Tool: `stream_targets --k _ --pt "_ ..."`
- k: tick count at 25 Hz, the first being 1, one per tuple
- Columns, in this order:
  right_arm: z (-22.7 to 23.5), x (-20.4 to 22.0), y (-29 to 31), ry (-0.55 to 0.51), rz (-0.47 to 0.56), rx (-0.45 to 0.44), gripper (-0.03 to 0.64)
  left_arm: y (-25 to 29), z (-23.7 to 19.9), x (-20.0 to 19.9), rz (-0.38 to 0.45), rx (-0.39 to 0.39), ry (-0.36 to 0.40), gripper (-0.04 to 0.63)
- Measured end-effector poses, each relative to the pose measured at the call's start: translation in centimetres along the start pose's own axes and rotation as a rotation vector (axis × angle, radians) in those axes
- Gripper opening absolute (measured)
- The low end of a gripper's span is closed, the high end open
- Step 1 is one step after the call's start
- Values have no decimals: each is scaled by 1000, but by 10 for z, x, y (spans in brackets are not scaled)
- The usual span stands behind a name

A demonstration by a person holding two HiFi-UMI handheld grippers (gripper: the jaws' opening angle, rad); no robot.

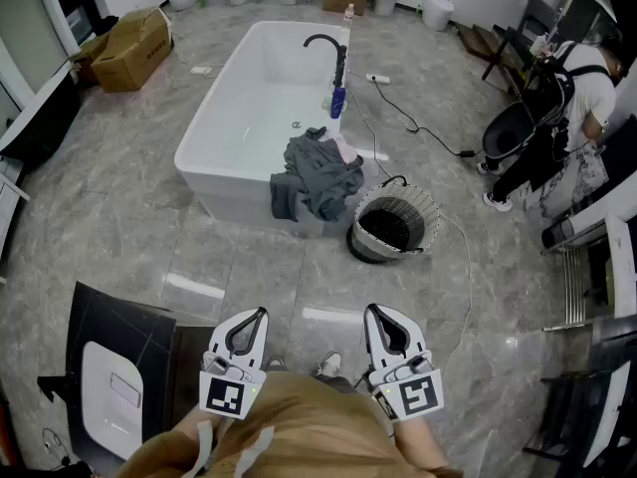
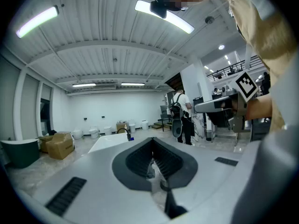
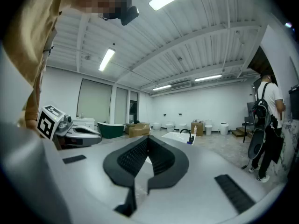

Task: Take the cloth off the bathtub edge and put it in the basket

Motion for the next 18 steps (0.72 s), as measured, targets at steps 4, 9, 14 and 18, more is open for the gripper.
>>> stream_targets --k 4,9,14,18 --pt "-25 2 -20 -24 -7 26 6 -15 7 7 17 26 12 6" --pt "-46 18 -34 23 -72 68 6 -33 14 13 25 80 9 6" --pt "-54 10 -35 -5 -44 40 6 -47 13 12 22 33 -26 6" --pt "-44 1 -37 -49 -6 -14 6 -41 23 5 39 -17 -40 6"
Point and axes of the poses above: the fingertips, and each gripper's own axes: y forward along the fingers, z to its right, x out of its underside, the point moved 4 cm from there along -y, backward along the fingers, and after that the axes turned 14 degrees about x, right-handed, at the moved point
